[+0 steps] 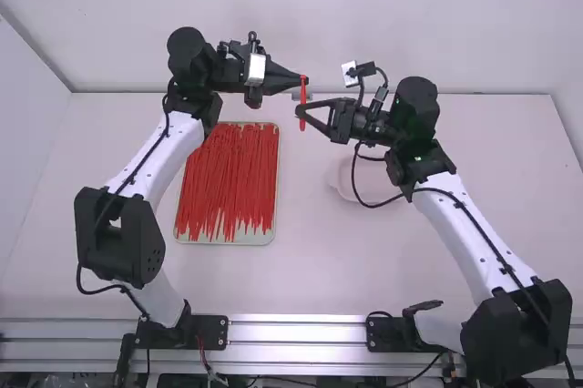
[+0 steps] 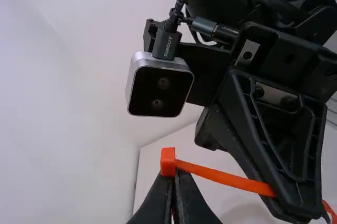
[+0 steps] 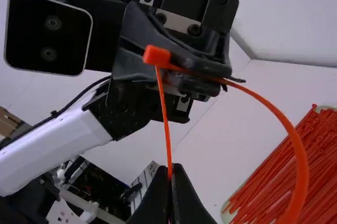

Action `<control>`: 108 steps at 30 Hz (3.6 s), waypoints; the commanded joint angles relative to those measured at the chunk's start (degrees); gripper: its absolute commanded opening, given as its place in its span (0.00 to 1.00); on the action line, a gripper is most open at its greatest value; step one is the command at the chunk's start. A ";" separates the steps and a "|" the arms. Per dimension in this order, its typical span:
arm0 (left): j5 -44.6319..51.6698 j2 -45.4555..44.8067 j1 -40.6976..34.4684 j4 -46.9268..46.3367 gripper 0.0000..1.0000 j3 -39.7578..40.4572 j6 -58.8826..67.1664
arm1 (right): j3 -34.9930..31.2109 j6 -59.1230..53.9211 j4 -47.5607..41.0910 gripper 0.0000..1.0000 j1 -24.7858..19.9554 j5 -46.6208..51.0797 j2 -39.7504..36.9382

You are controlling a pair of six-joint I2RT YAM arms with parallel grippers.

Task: Fasten the cable tie

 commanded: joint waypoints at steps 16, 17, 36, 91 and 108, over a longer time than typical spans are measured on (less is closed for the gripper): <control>0.42 0.22 -1.31 0.83 0.02 -0.52 0.55 | -0.22 3.89 6.69 0.00 -0.31 -1.33 -0.02; 0.42 0.22 -1.31 0.87 0.02 -0.52 0.59 | -0.22 4.76 6.69 0.00 -0.28 -0.96 -0.02; 4.92 0.22 -3.19 2.69 0.02 -1.92 0.35 | -0.22 9.77 10.78 0.00 -3.54 2.03 0.02; 4.72 0.22 -6.10 1.01 0.02 -4.15 -4.42 | -0.22 15.02 10.80 0.07 -8.48 -6.16 -0.04; 4.72 0.22 -6.12 0.83 0.02 -4.96 -4.42 | -0.22 15.13 10.78 0.00 -8.57 -7.50 -0.02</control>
